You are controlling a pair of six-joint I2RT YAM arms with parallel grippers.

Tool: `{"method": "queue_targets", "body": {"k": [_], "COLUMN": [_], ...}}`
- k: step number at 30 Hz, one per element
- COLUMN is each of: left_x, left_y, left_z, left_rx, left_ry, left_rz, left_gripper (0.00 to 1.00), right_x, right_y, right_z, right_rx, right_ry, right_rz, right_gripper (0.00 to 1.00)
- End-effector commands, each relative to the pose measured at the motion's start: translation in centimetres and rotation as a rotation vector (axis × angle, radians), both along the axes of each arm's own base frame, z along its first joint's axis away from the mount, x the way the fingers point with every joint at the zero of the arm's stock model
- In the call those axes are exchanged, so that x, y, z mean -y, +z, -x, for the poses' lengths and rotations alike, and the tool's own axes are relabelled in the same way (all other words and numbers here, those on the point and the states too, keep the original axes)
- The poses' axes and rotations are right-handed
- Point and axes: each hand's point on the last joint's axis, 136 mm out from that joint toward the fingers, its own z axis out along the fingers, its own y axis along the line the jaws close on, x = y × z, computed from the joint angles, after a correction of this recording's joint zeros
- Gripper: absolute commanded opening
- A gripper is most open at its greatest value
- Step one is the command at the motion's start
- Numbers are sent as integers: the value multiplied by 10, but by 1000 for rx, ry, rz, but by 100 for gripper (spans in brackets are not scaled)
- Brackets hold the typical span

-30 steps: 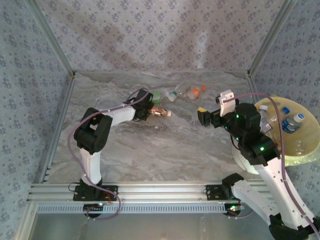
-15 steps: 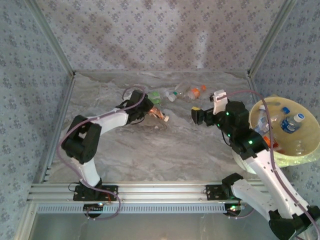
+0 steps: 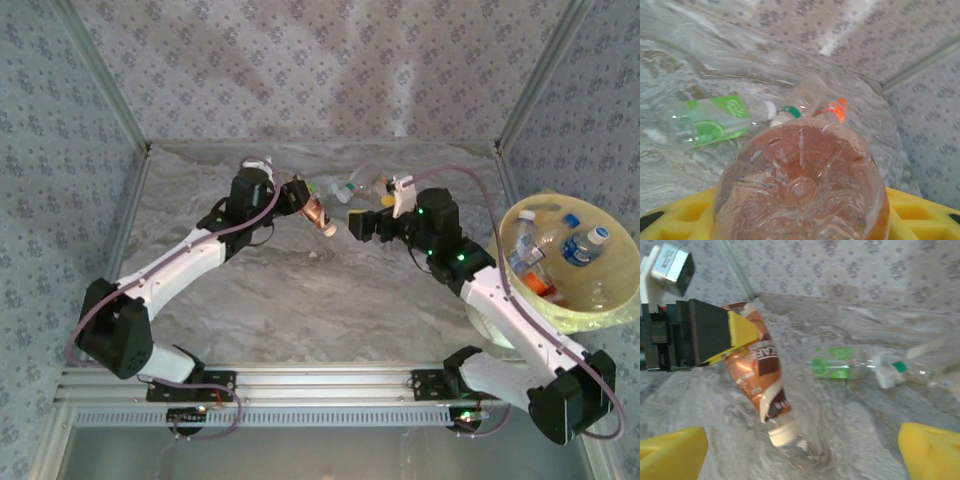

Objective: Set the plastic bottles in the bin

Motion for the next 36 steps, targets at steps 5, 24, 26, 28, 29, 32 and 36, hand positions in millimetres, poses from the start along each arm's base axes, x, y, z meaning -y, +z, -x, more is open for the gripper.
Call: {"method": "queue_targets", "body": {"k": [5,24,26,28,29,32,36], "left_x": [33,49,49,46,45,42,37], "left_y": [75,102,102,100,99,100,113], "left_z": [34,55,54,51,50,49,53], "left_rx": [161,192,193,180,169,158,178], "left_ry": [-316,-462,-458,-435,-419,-402,-392], "left_rz": [64,172,170,162,155,151,180], "left_gripper": [49,50,52,66,75,95,98], "right_x": [-63,-105,-103,-102,-101,-99,-97], "right_y": [21,11,11,11,11,11,9], "right_z": [16,-15,-16,-17,-17,-19,-21], "right_rx": [4,-52,-67,-74,-74,-68,-68], "right_ry": [284,279,265,252,251,240,226], "right_rz": [-87,-53,-56,-58,-60,-59,-54], "right_gripper": [100,65,57,51,50,46,44]}}
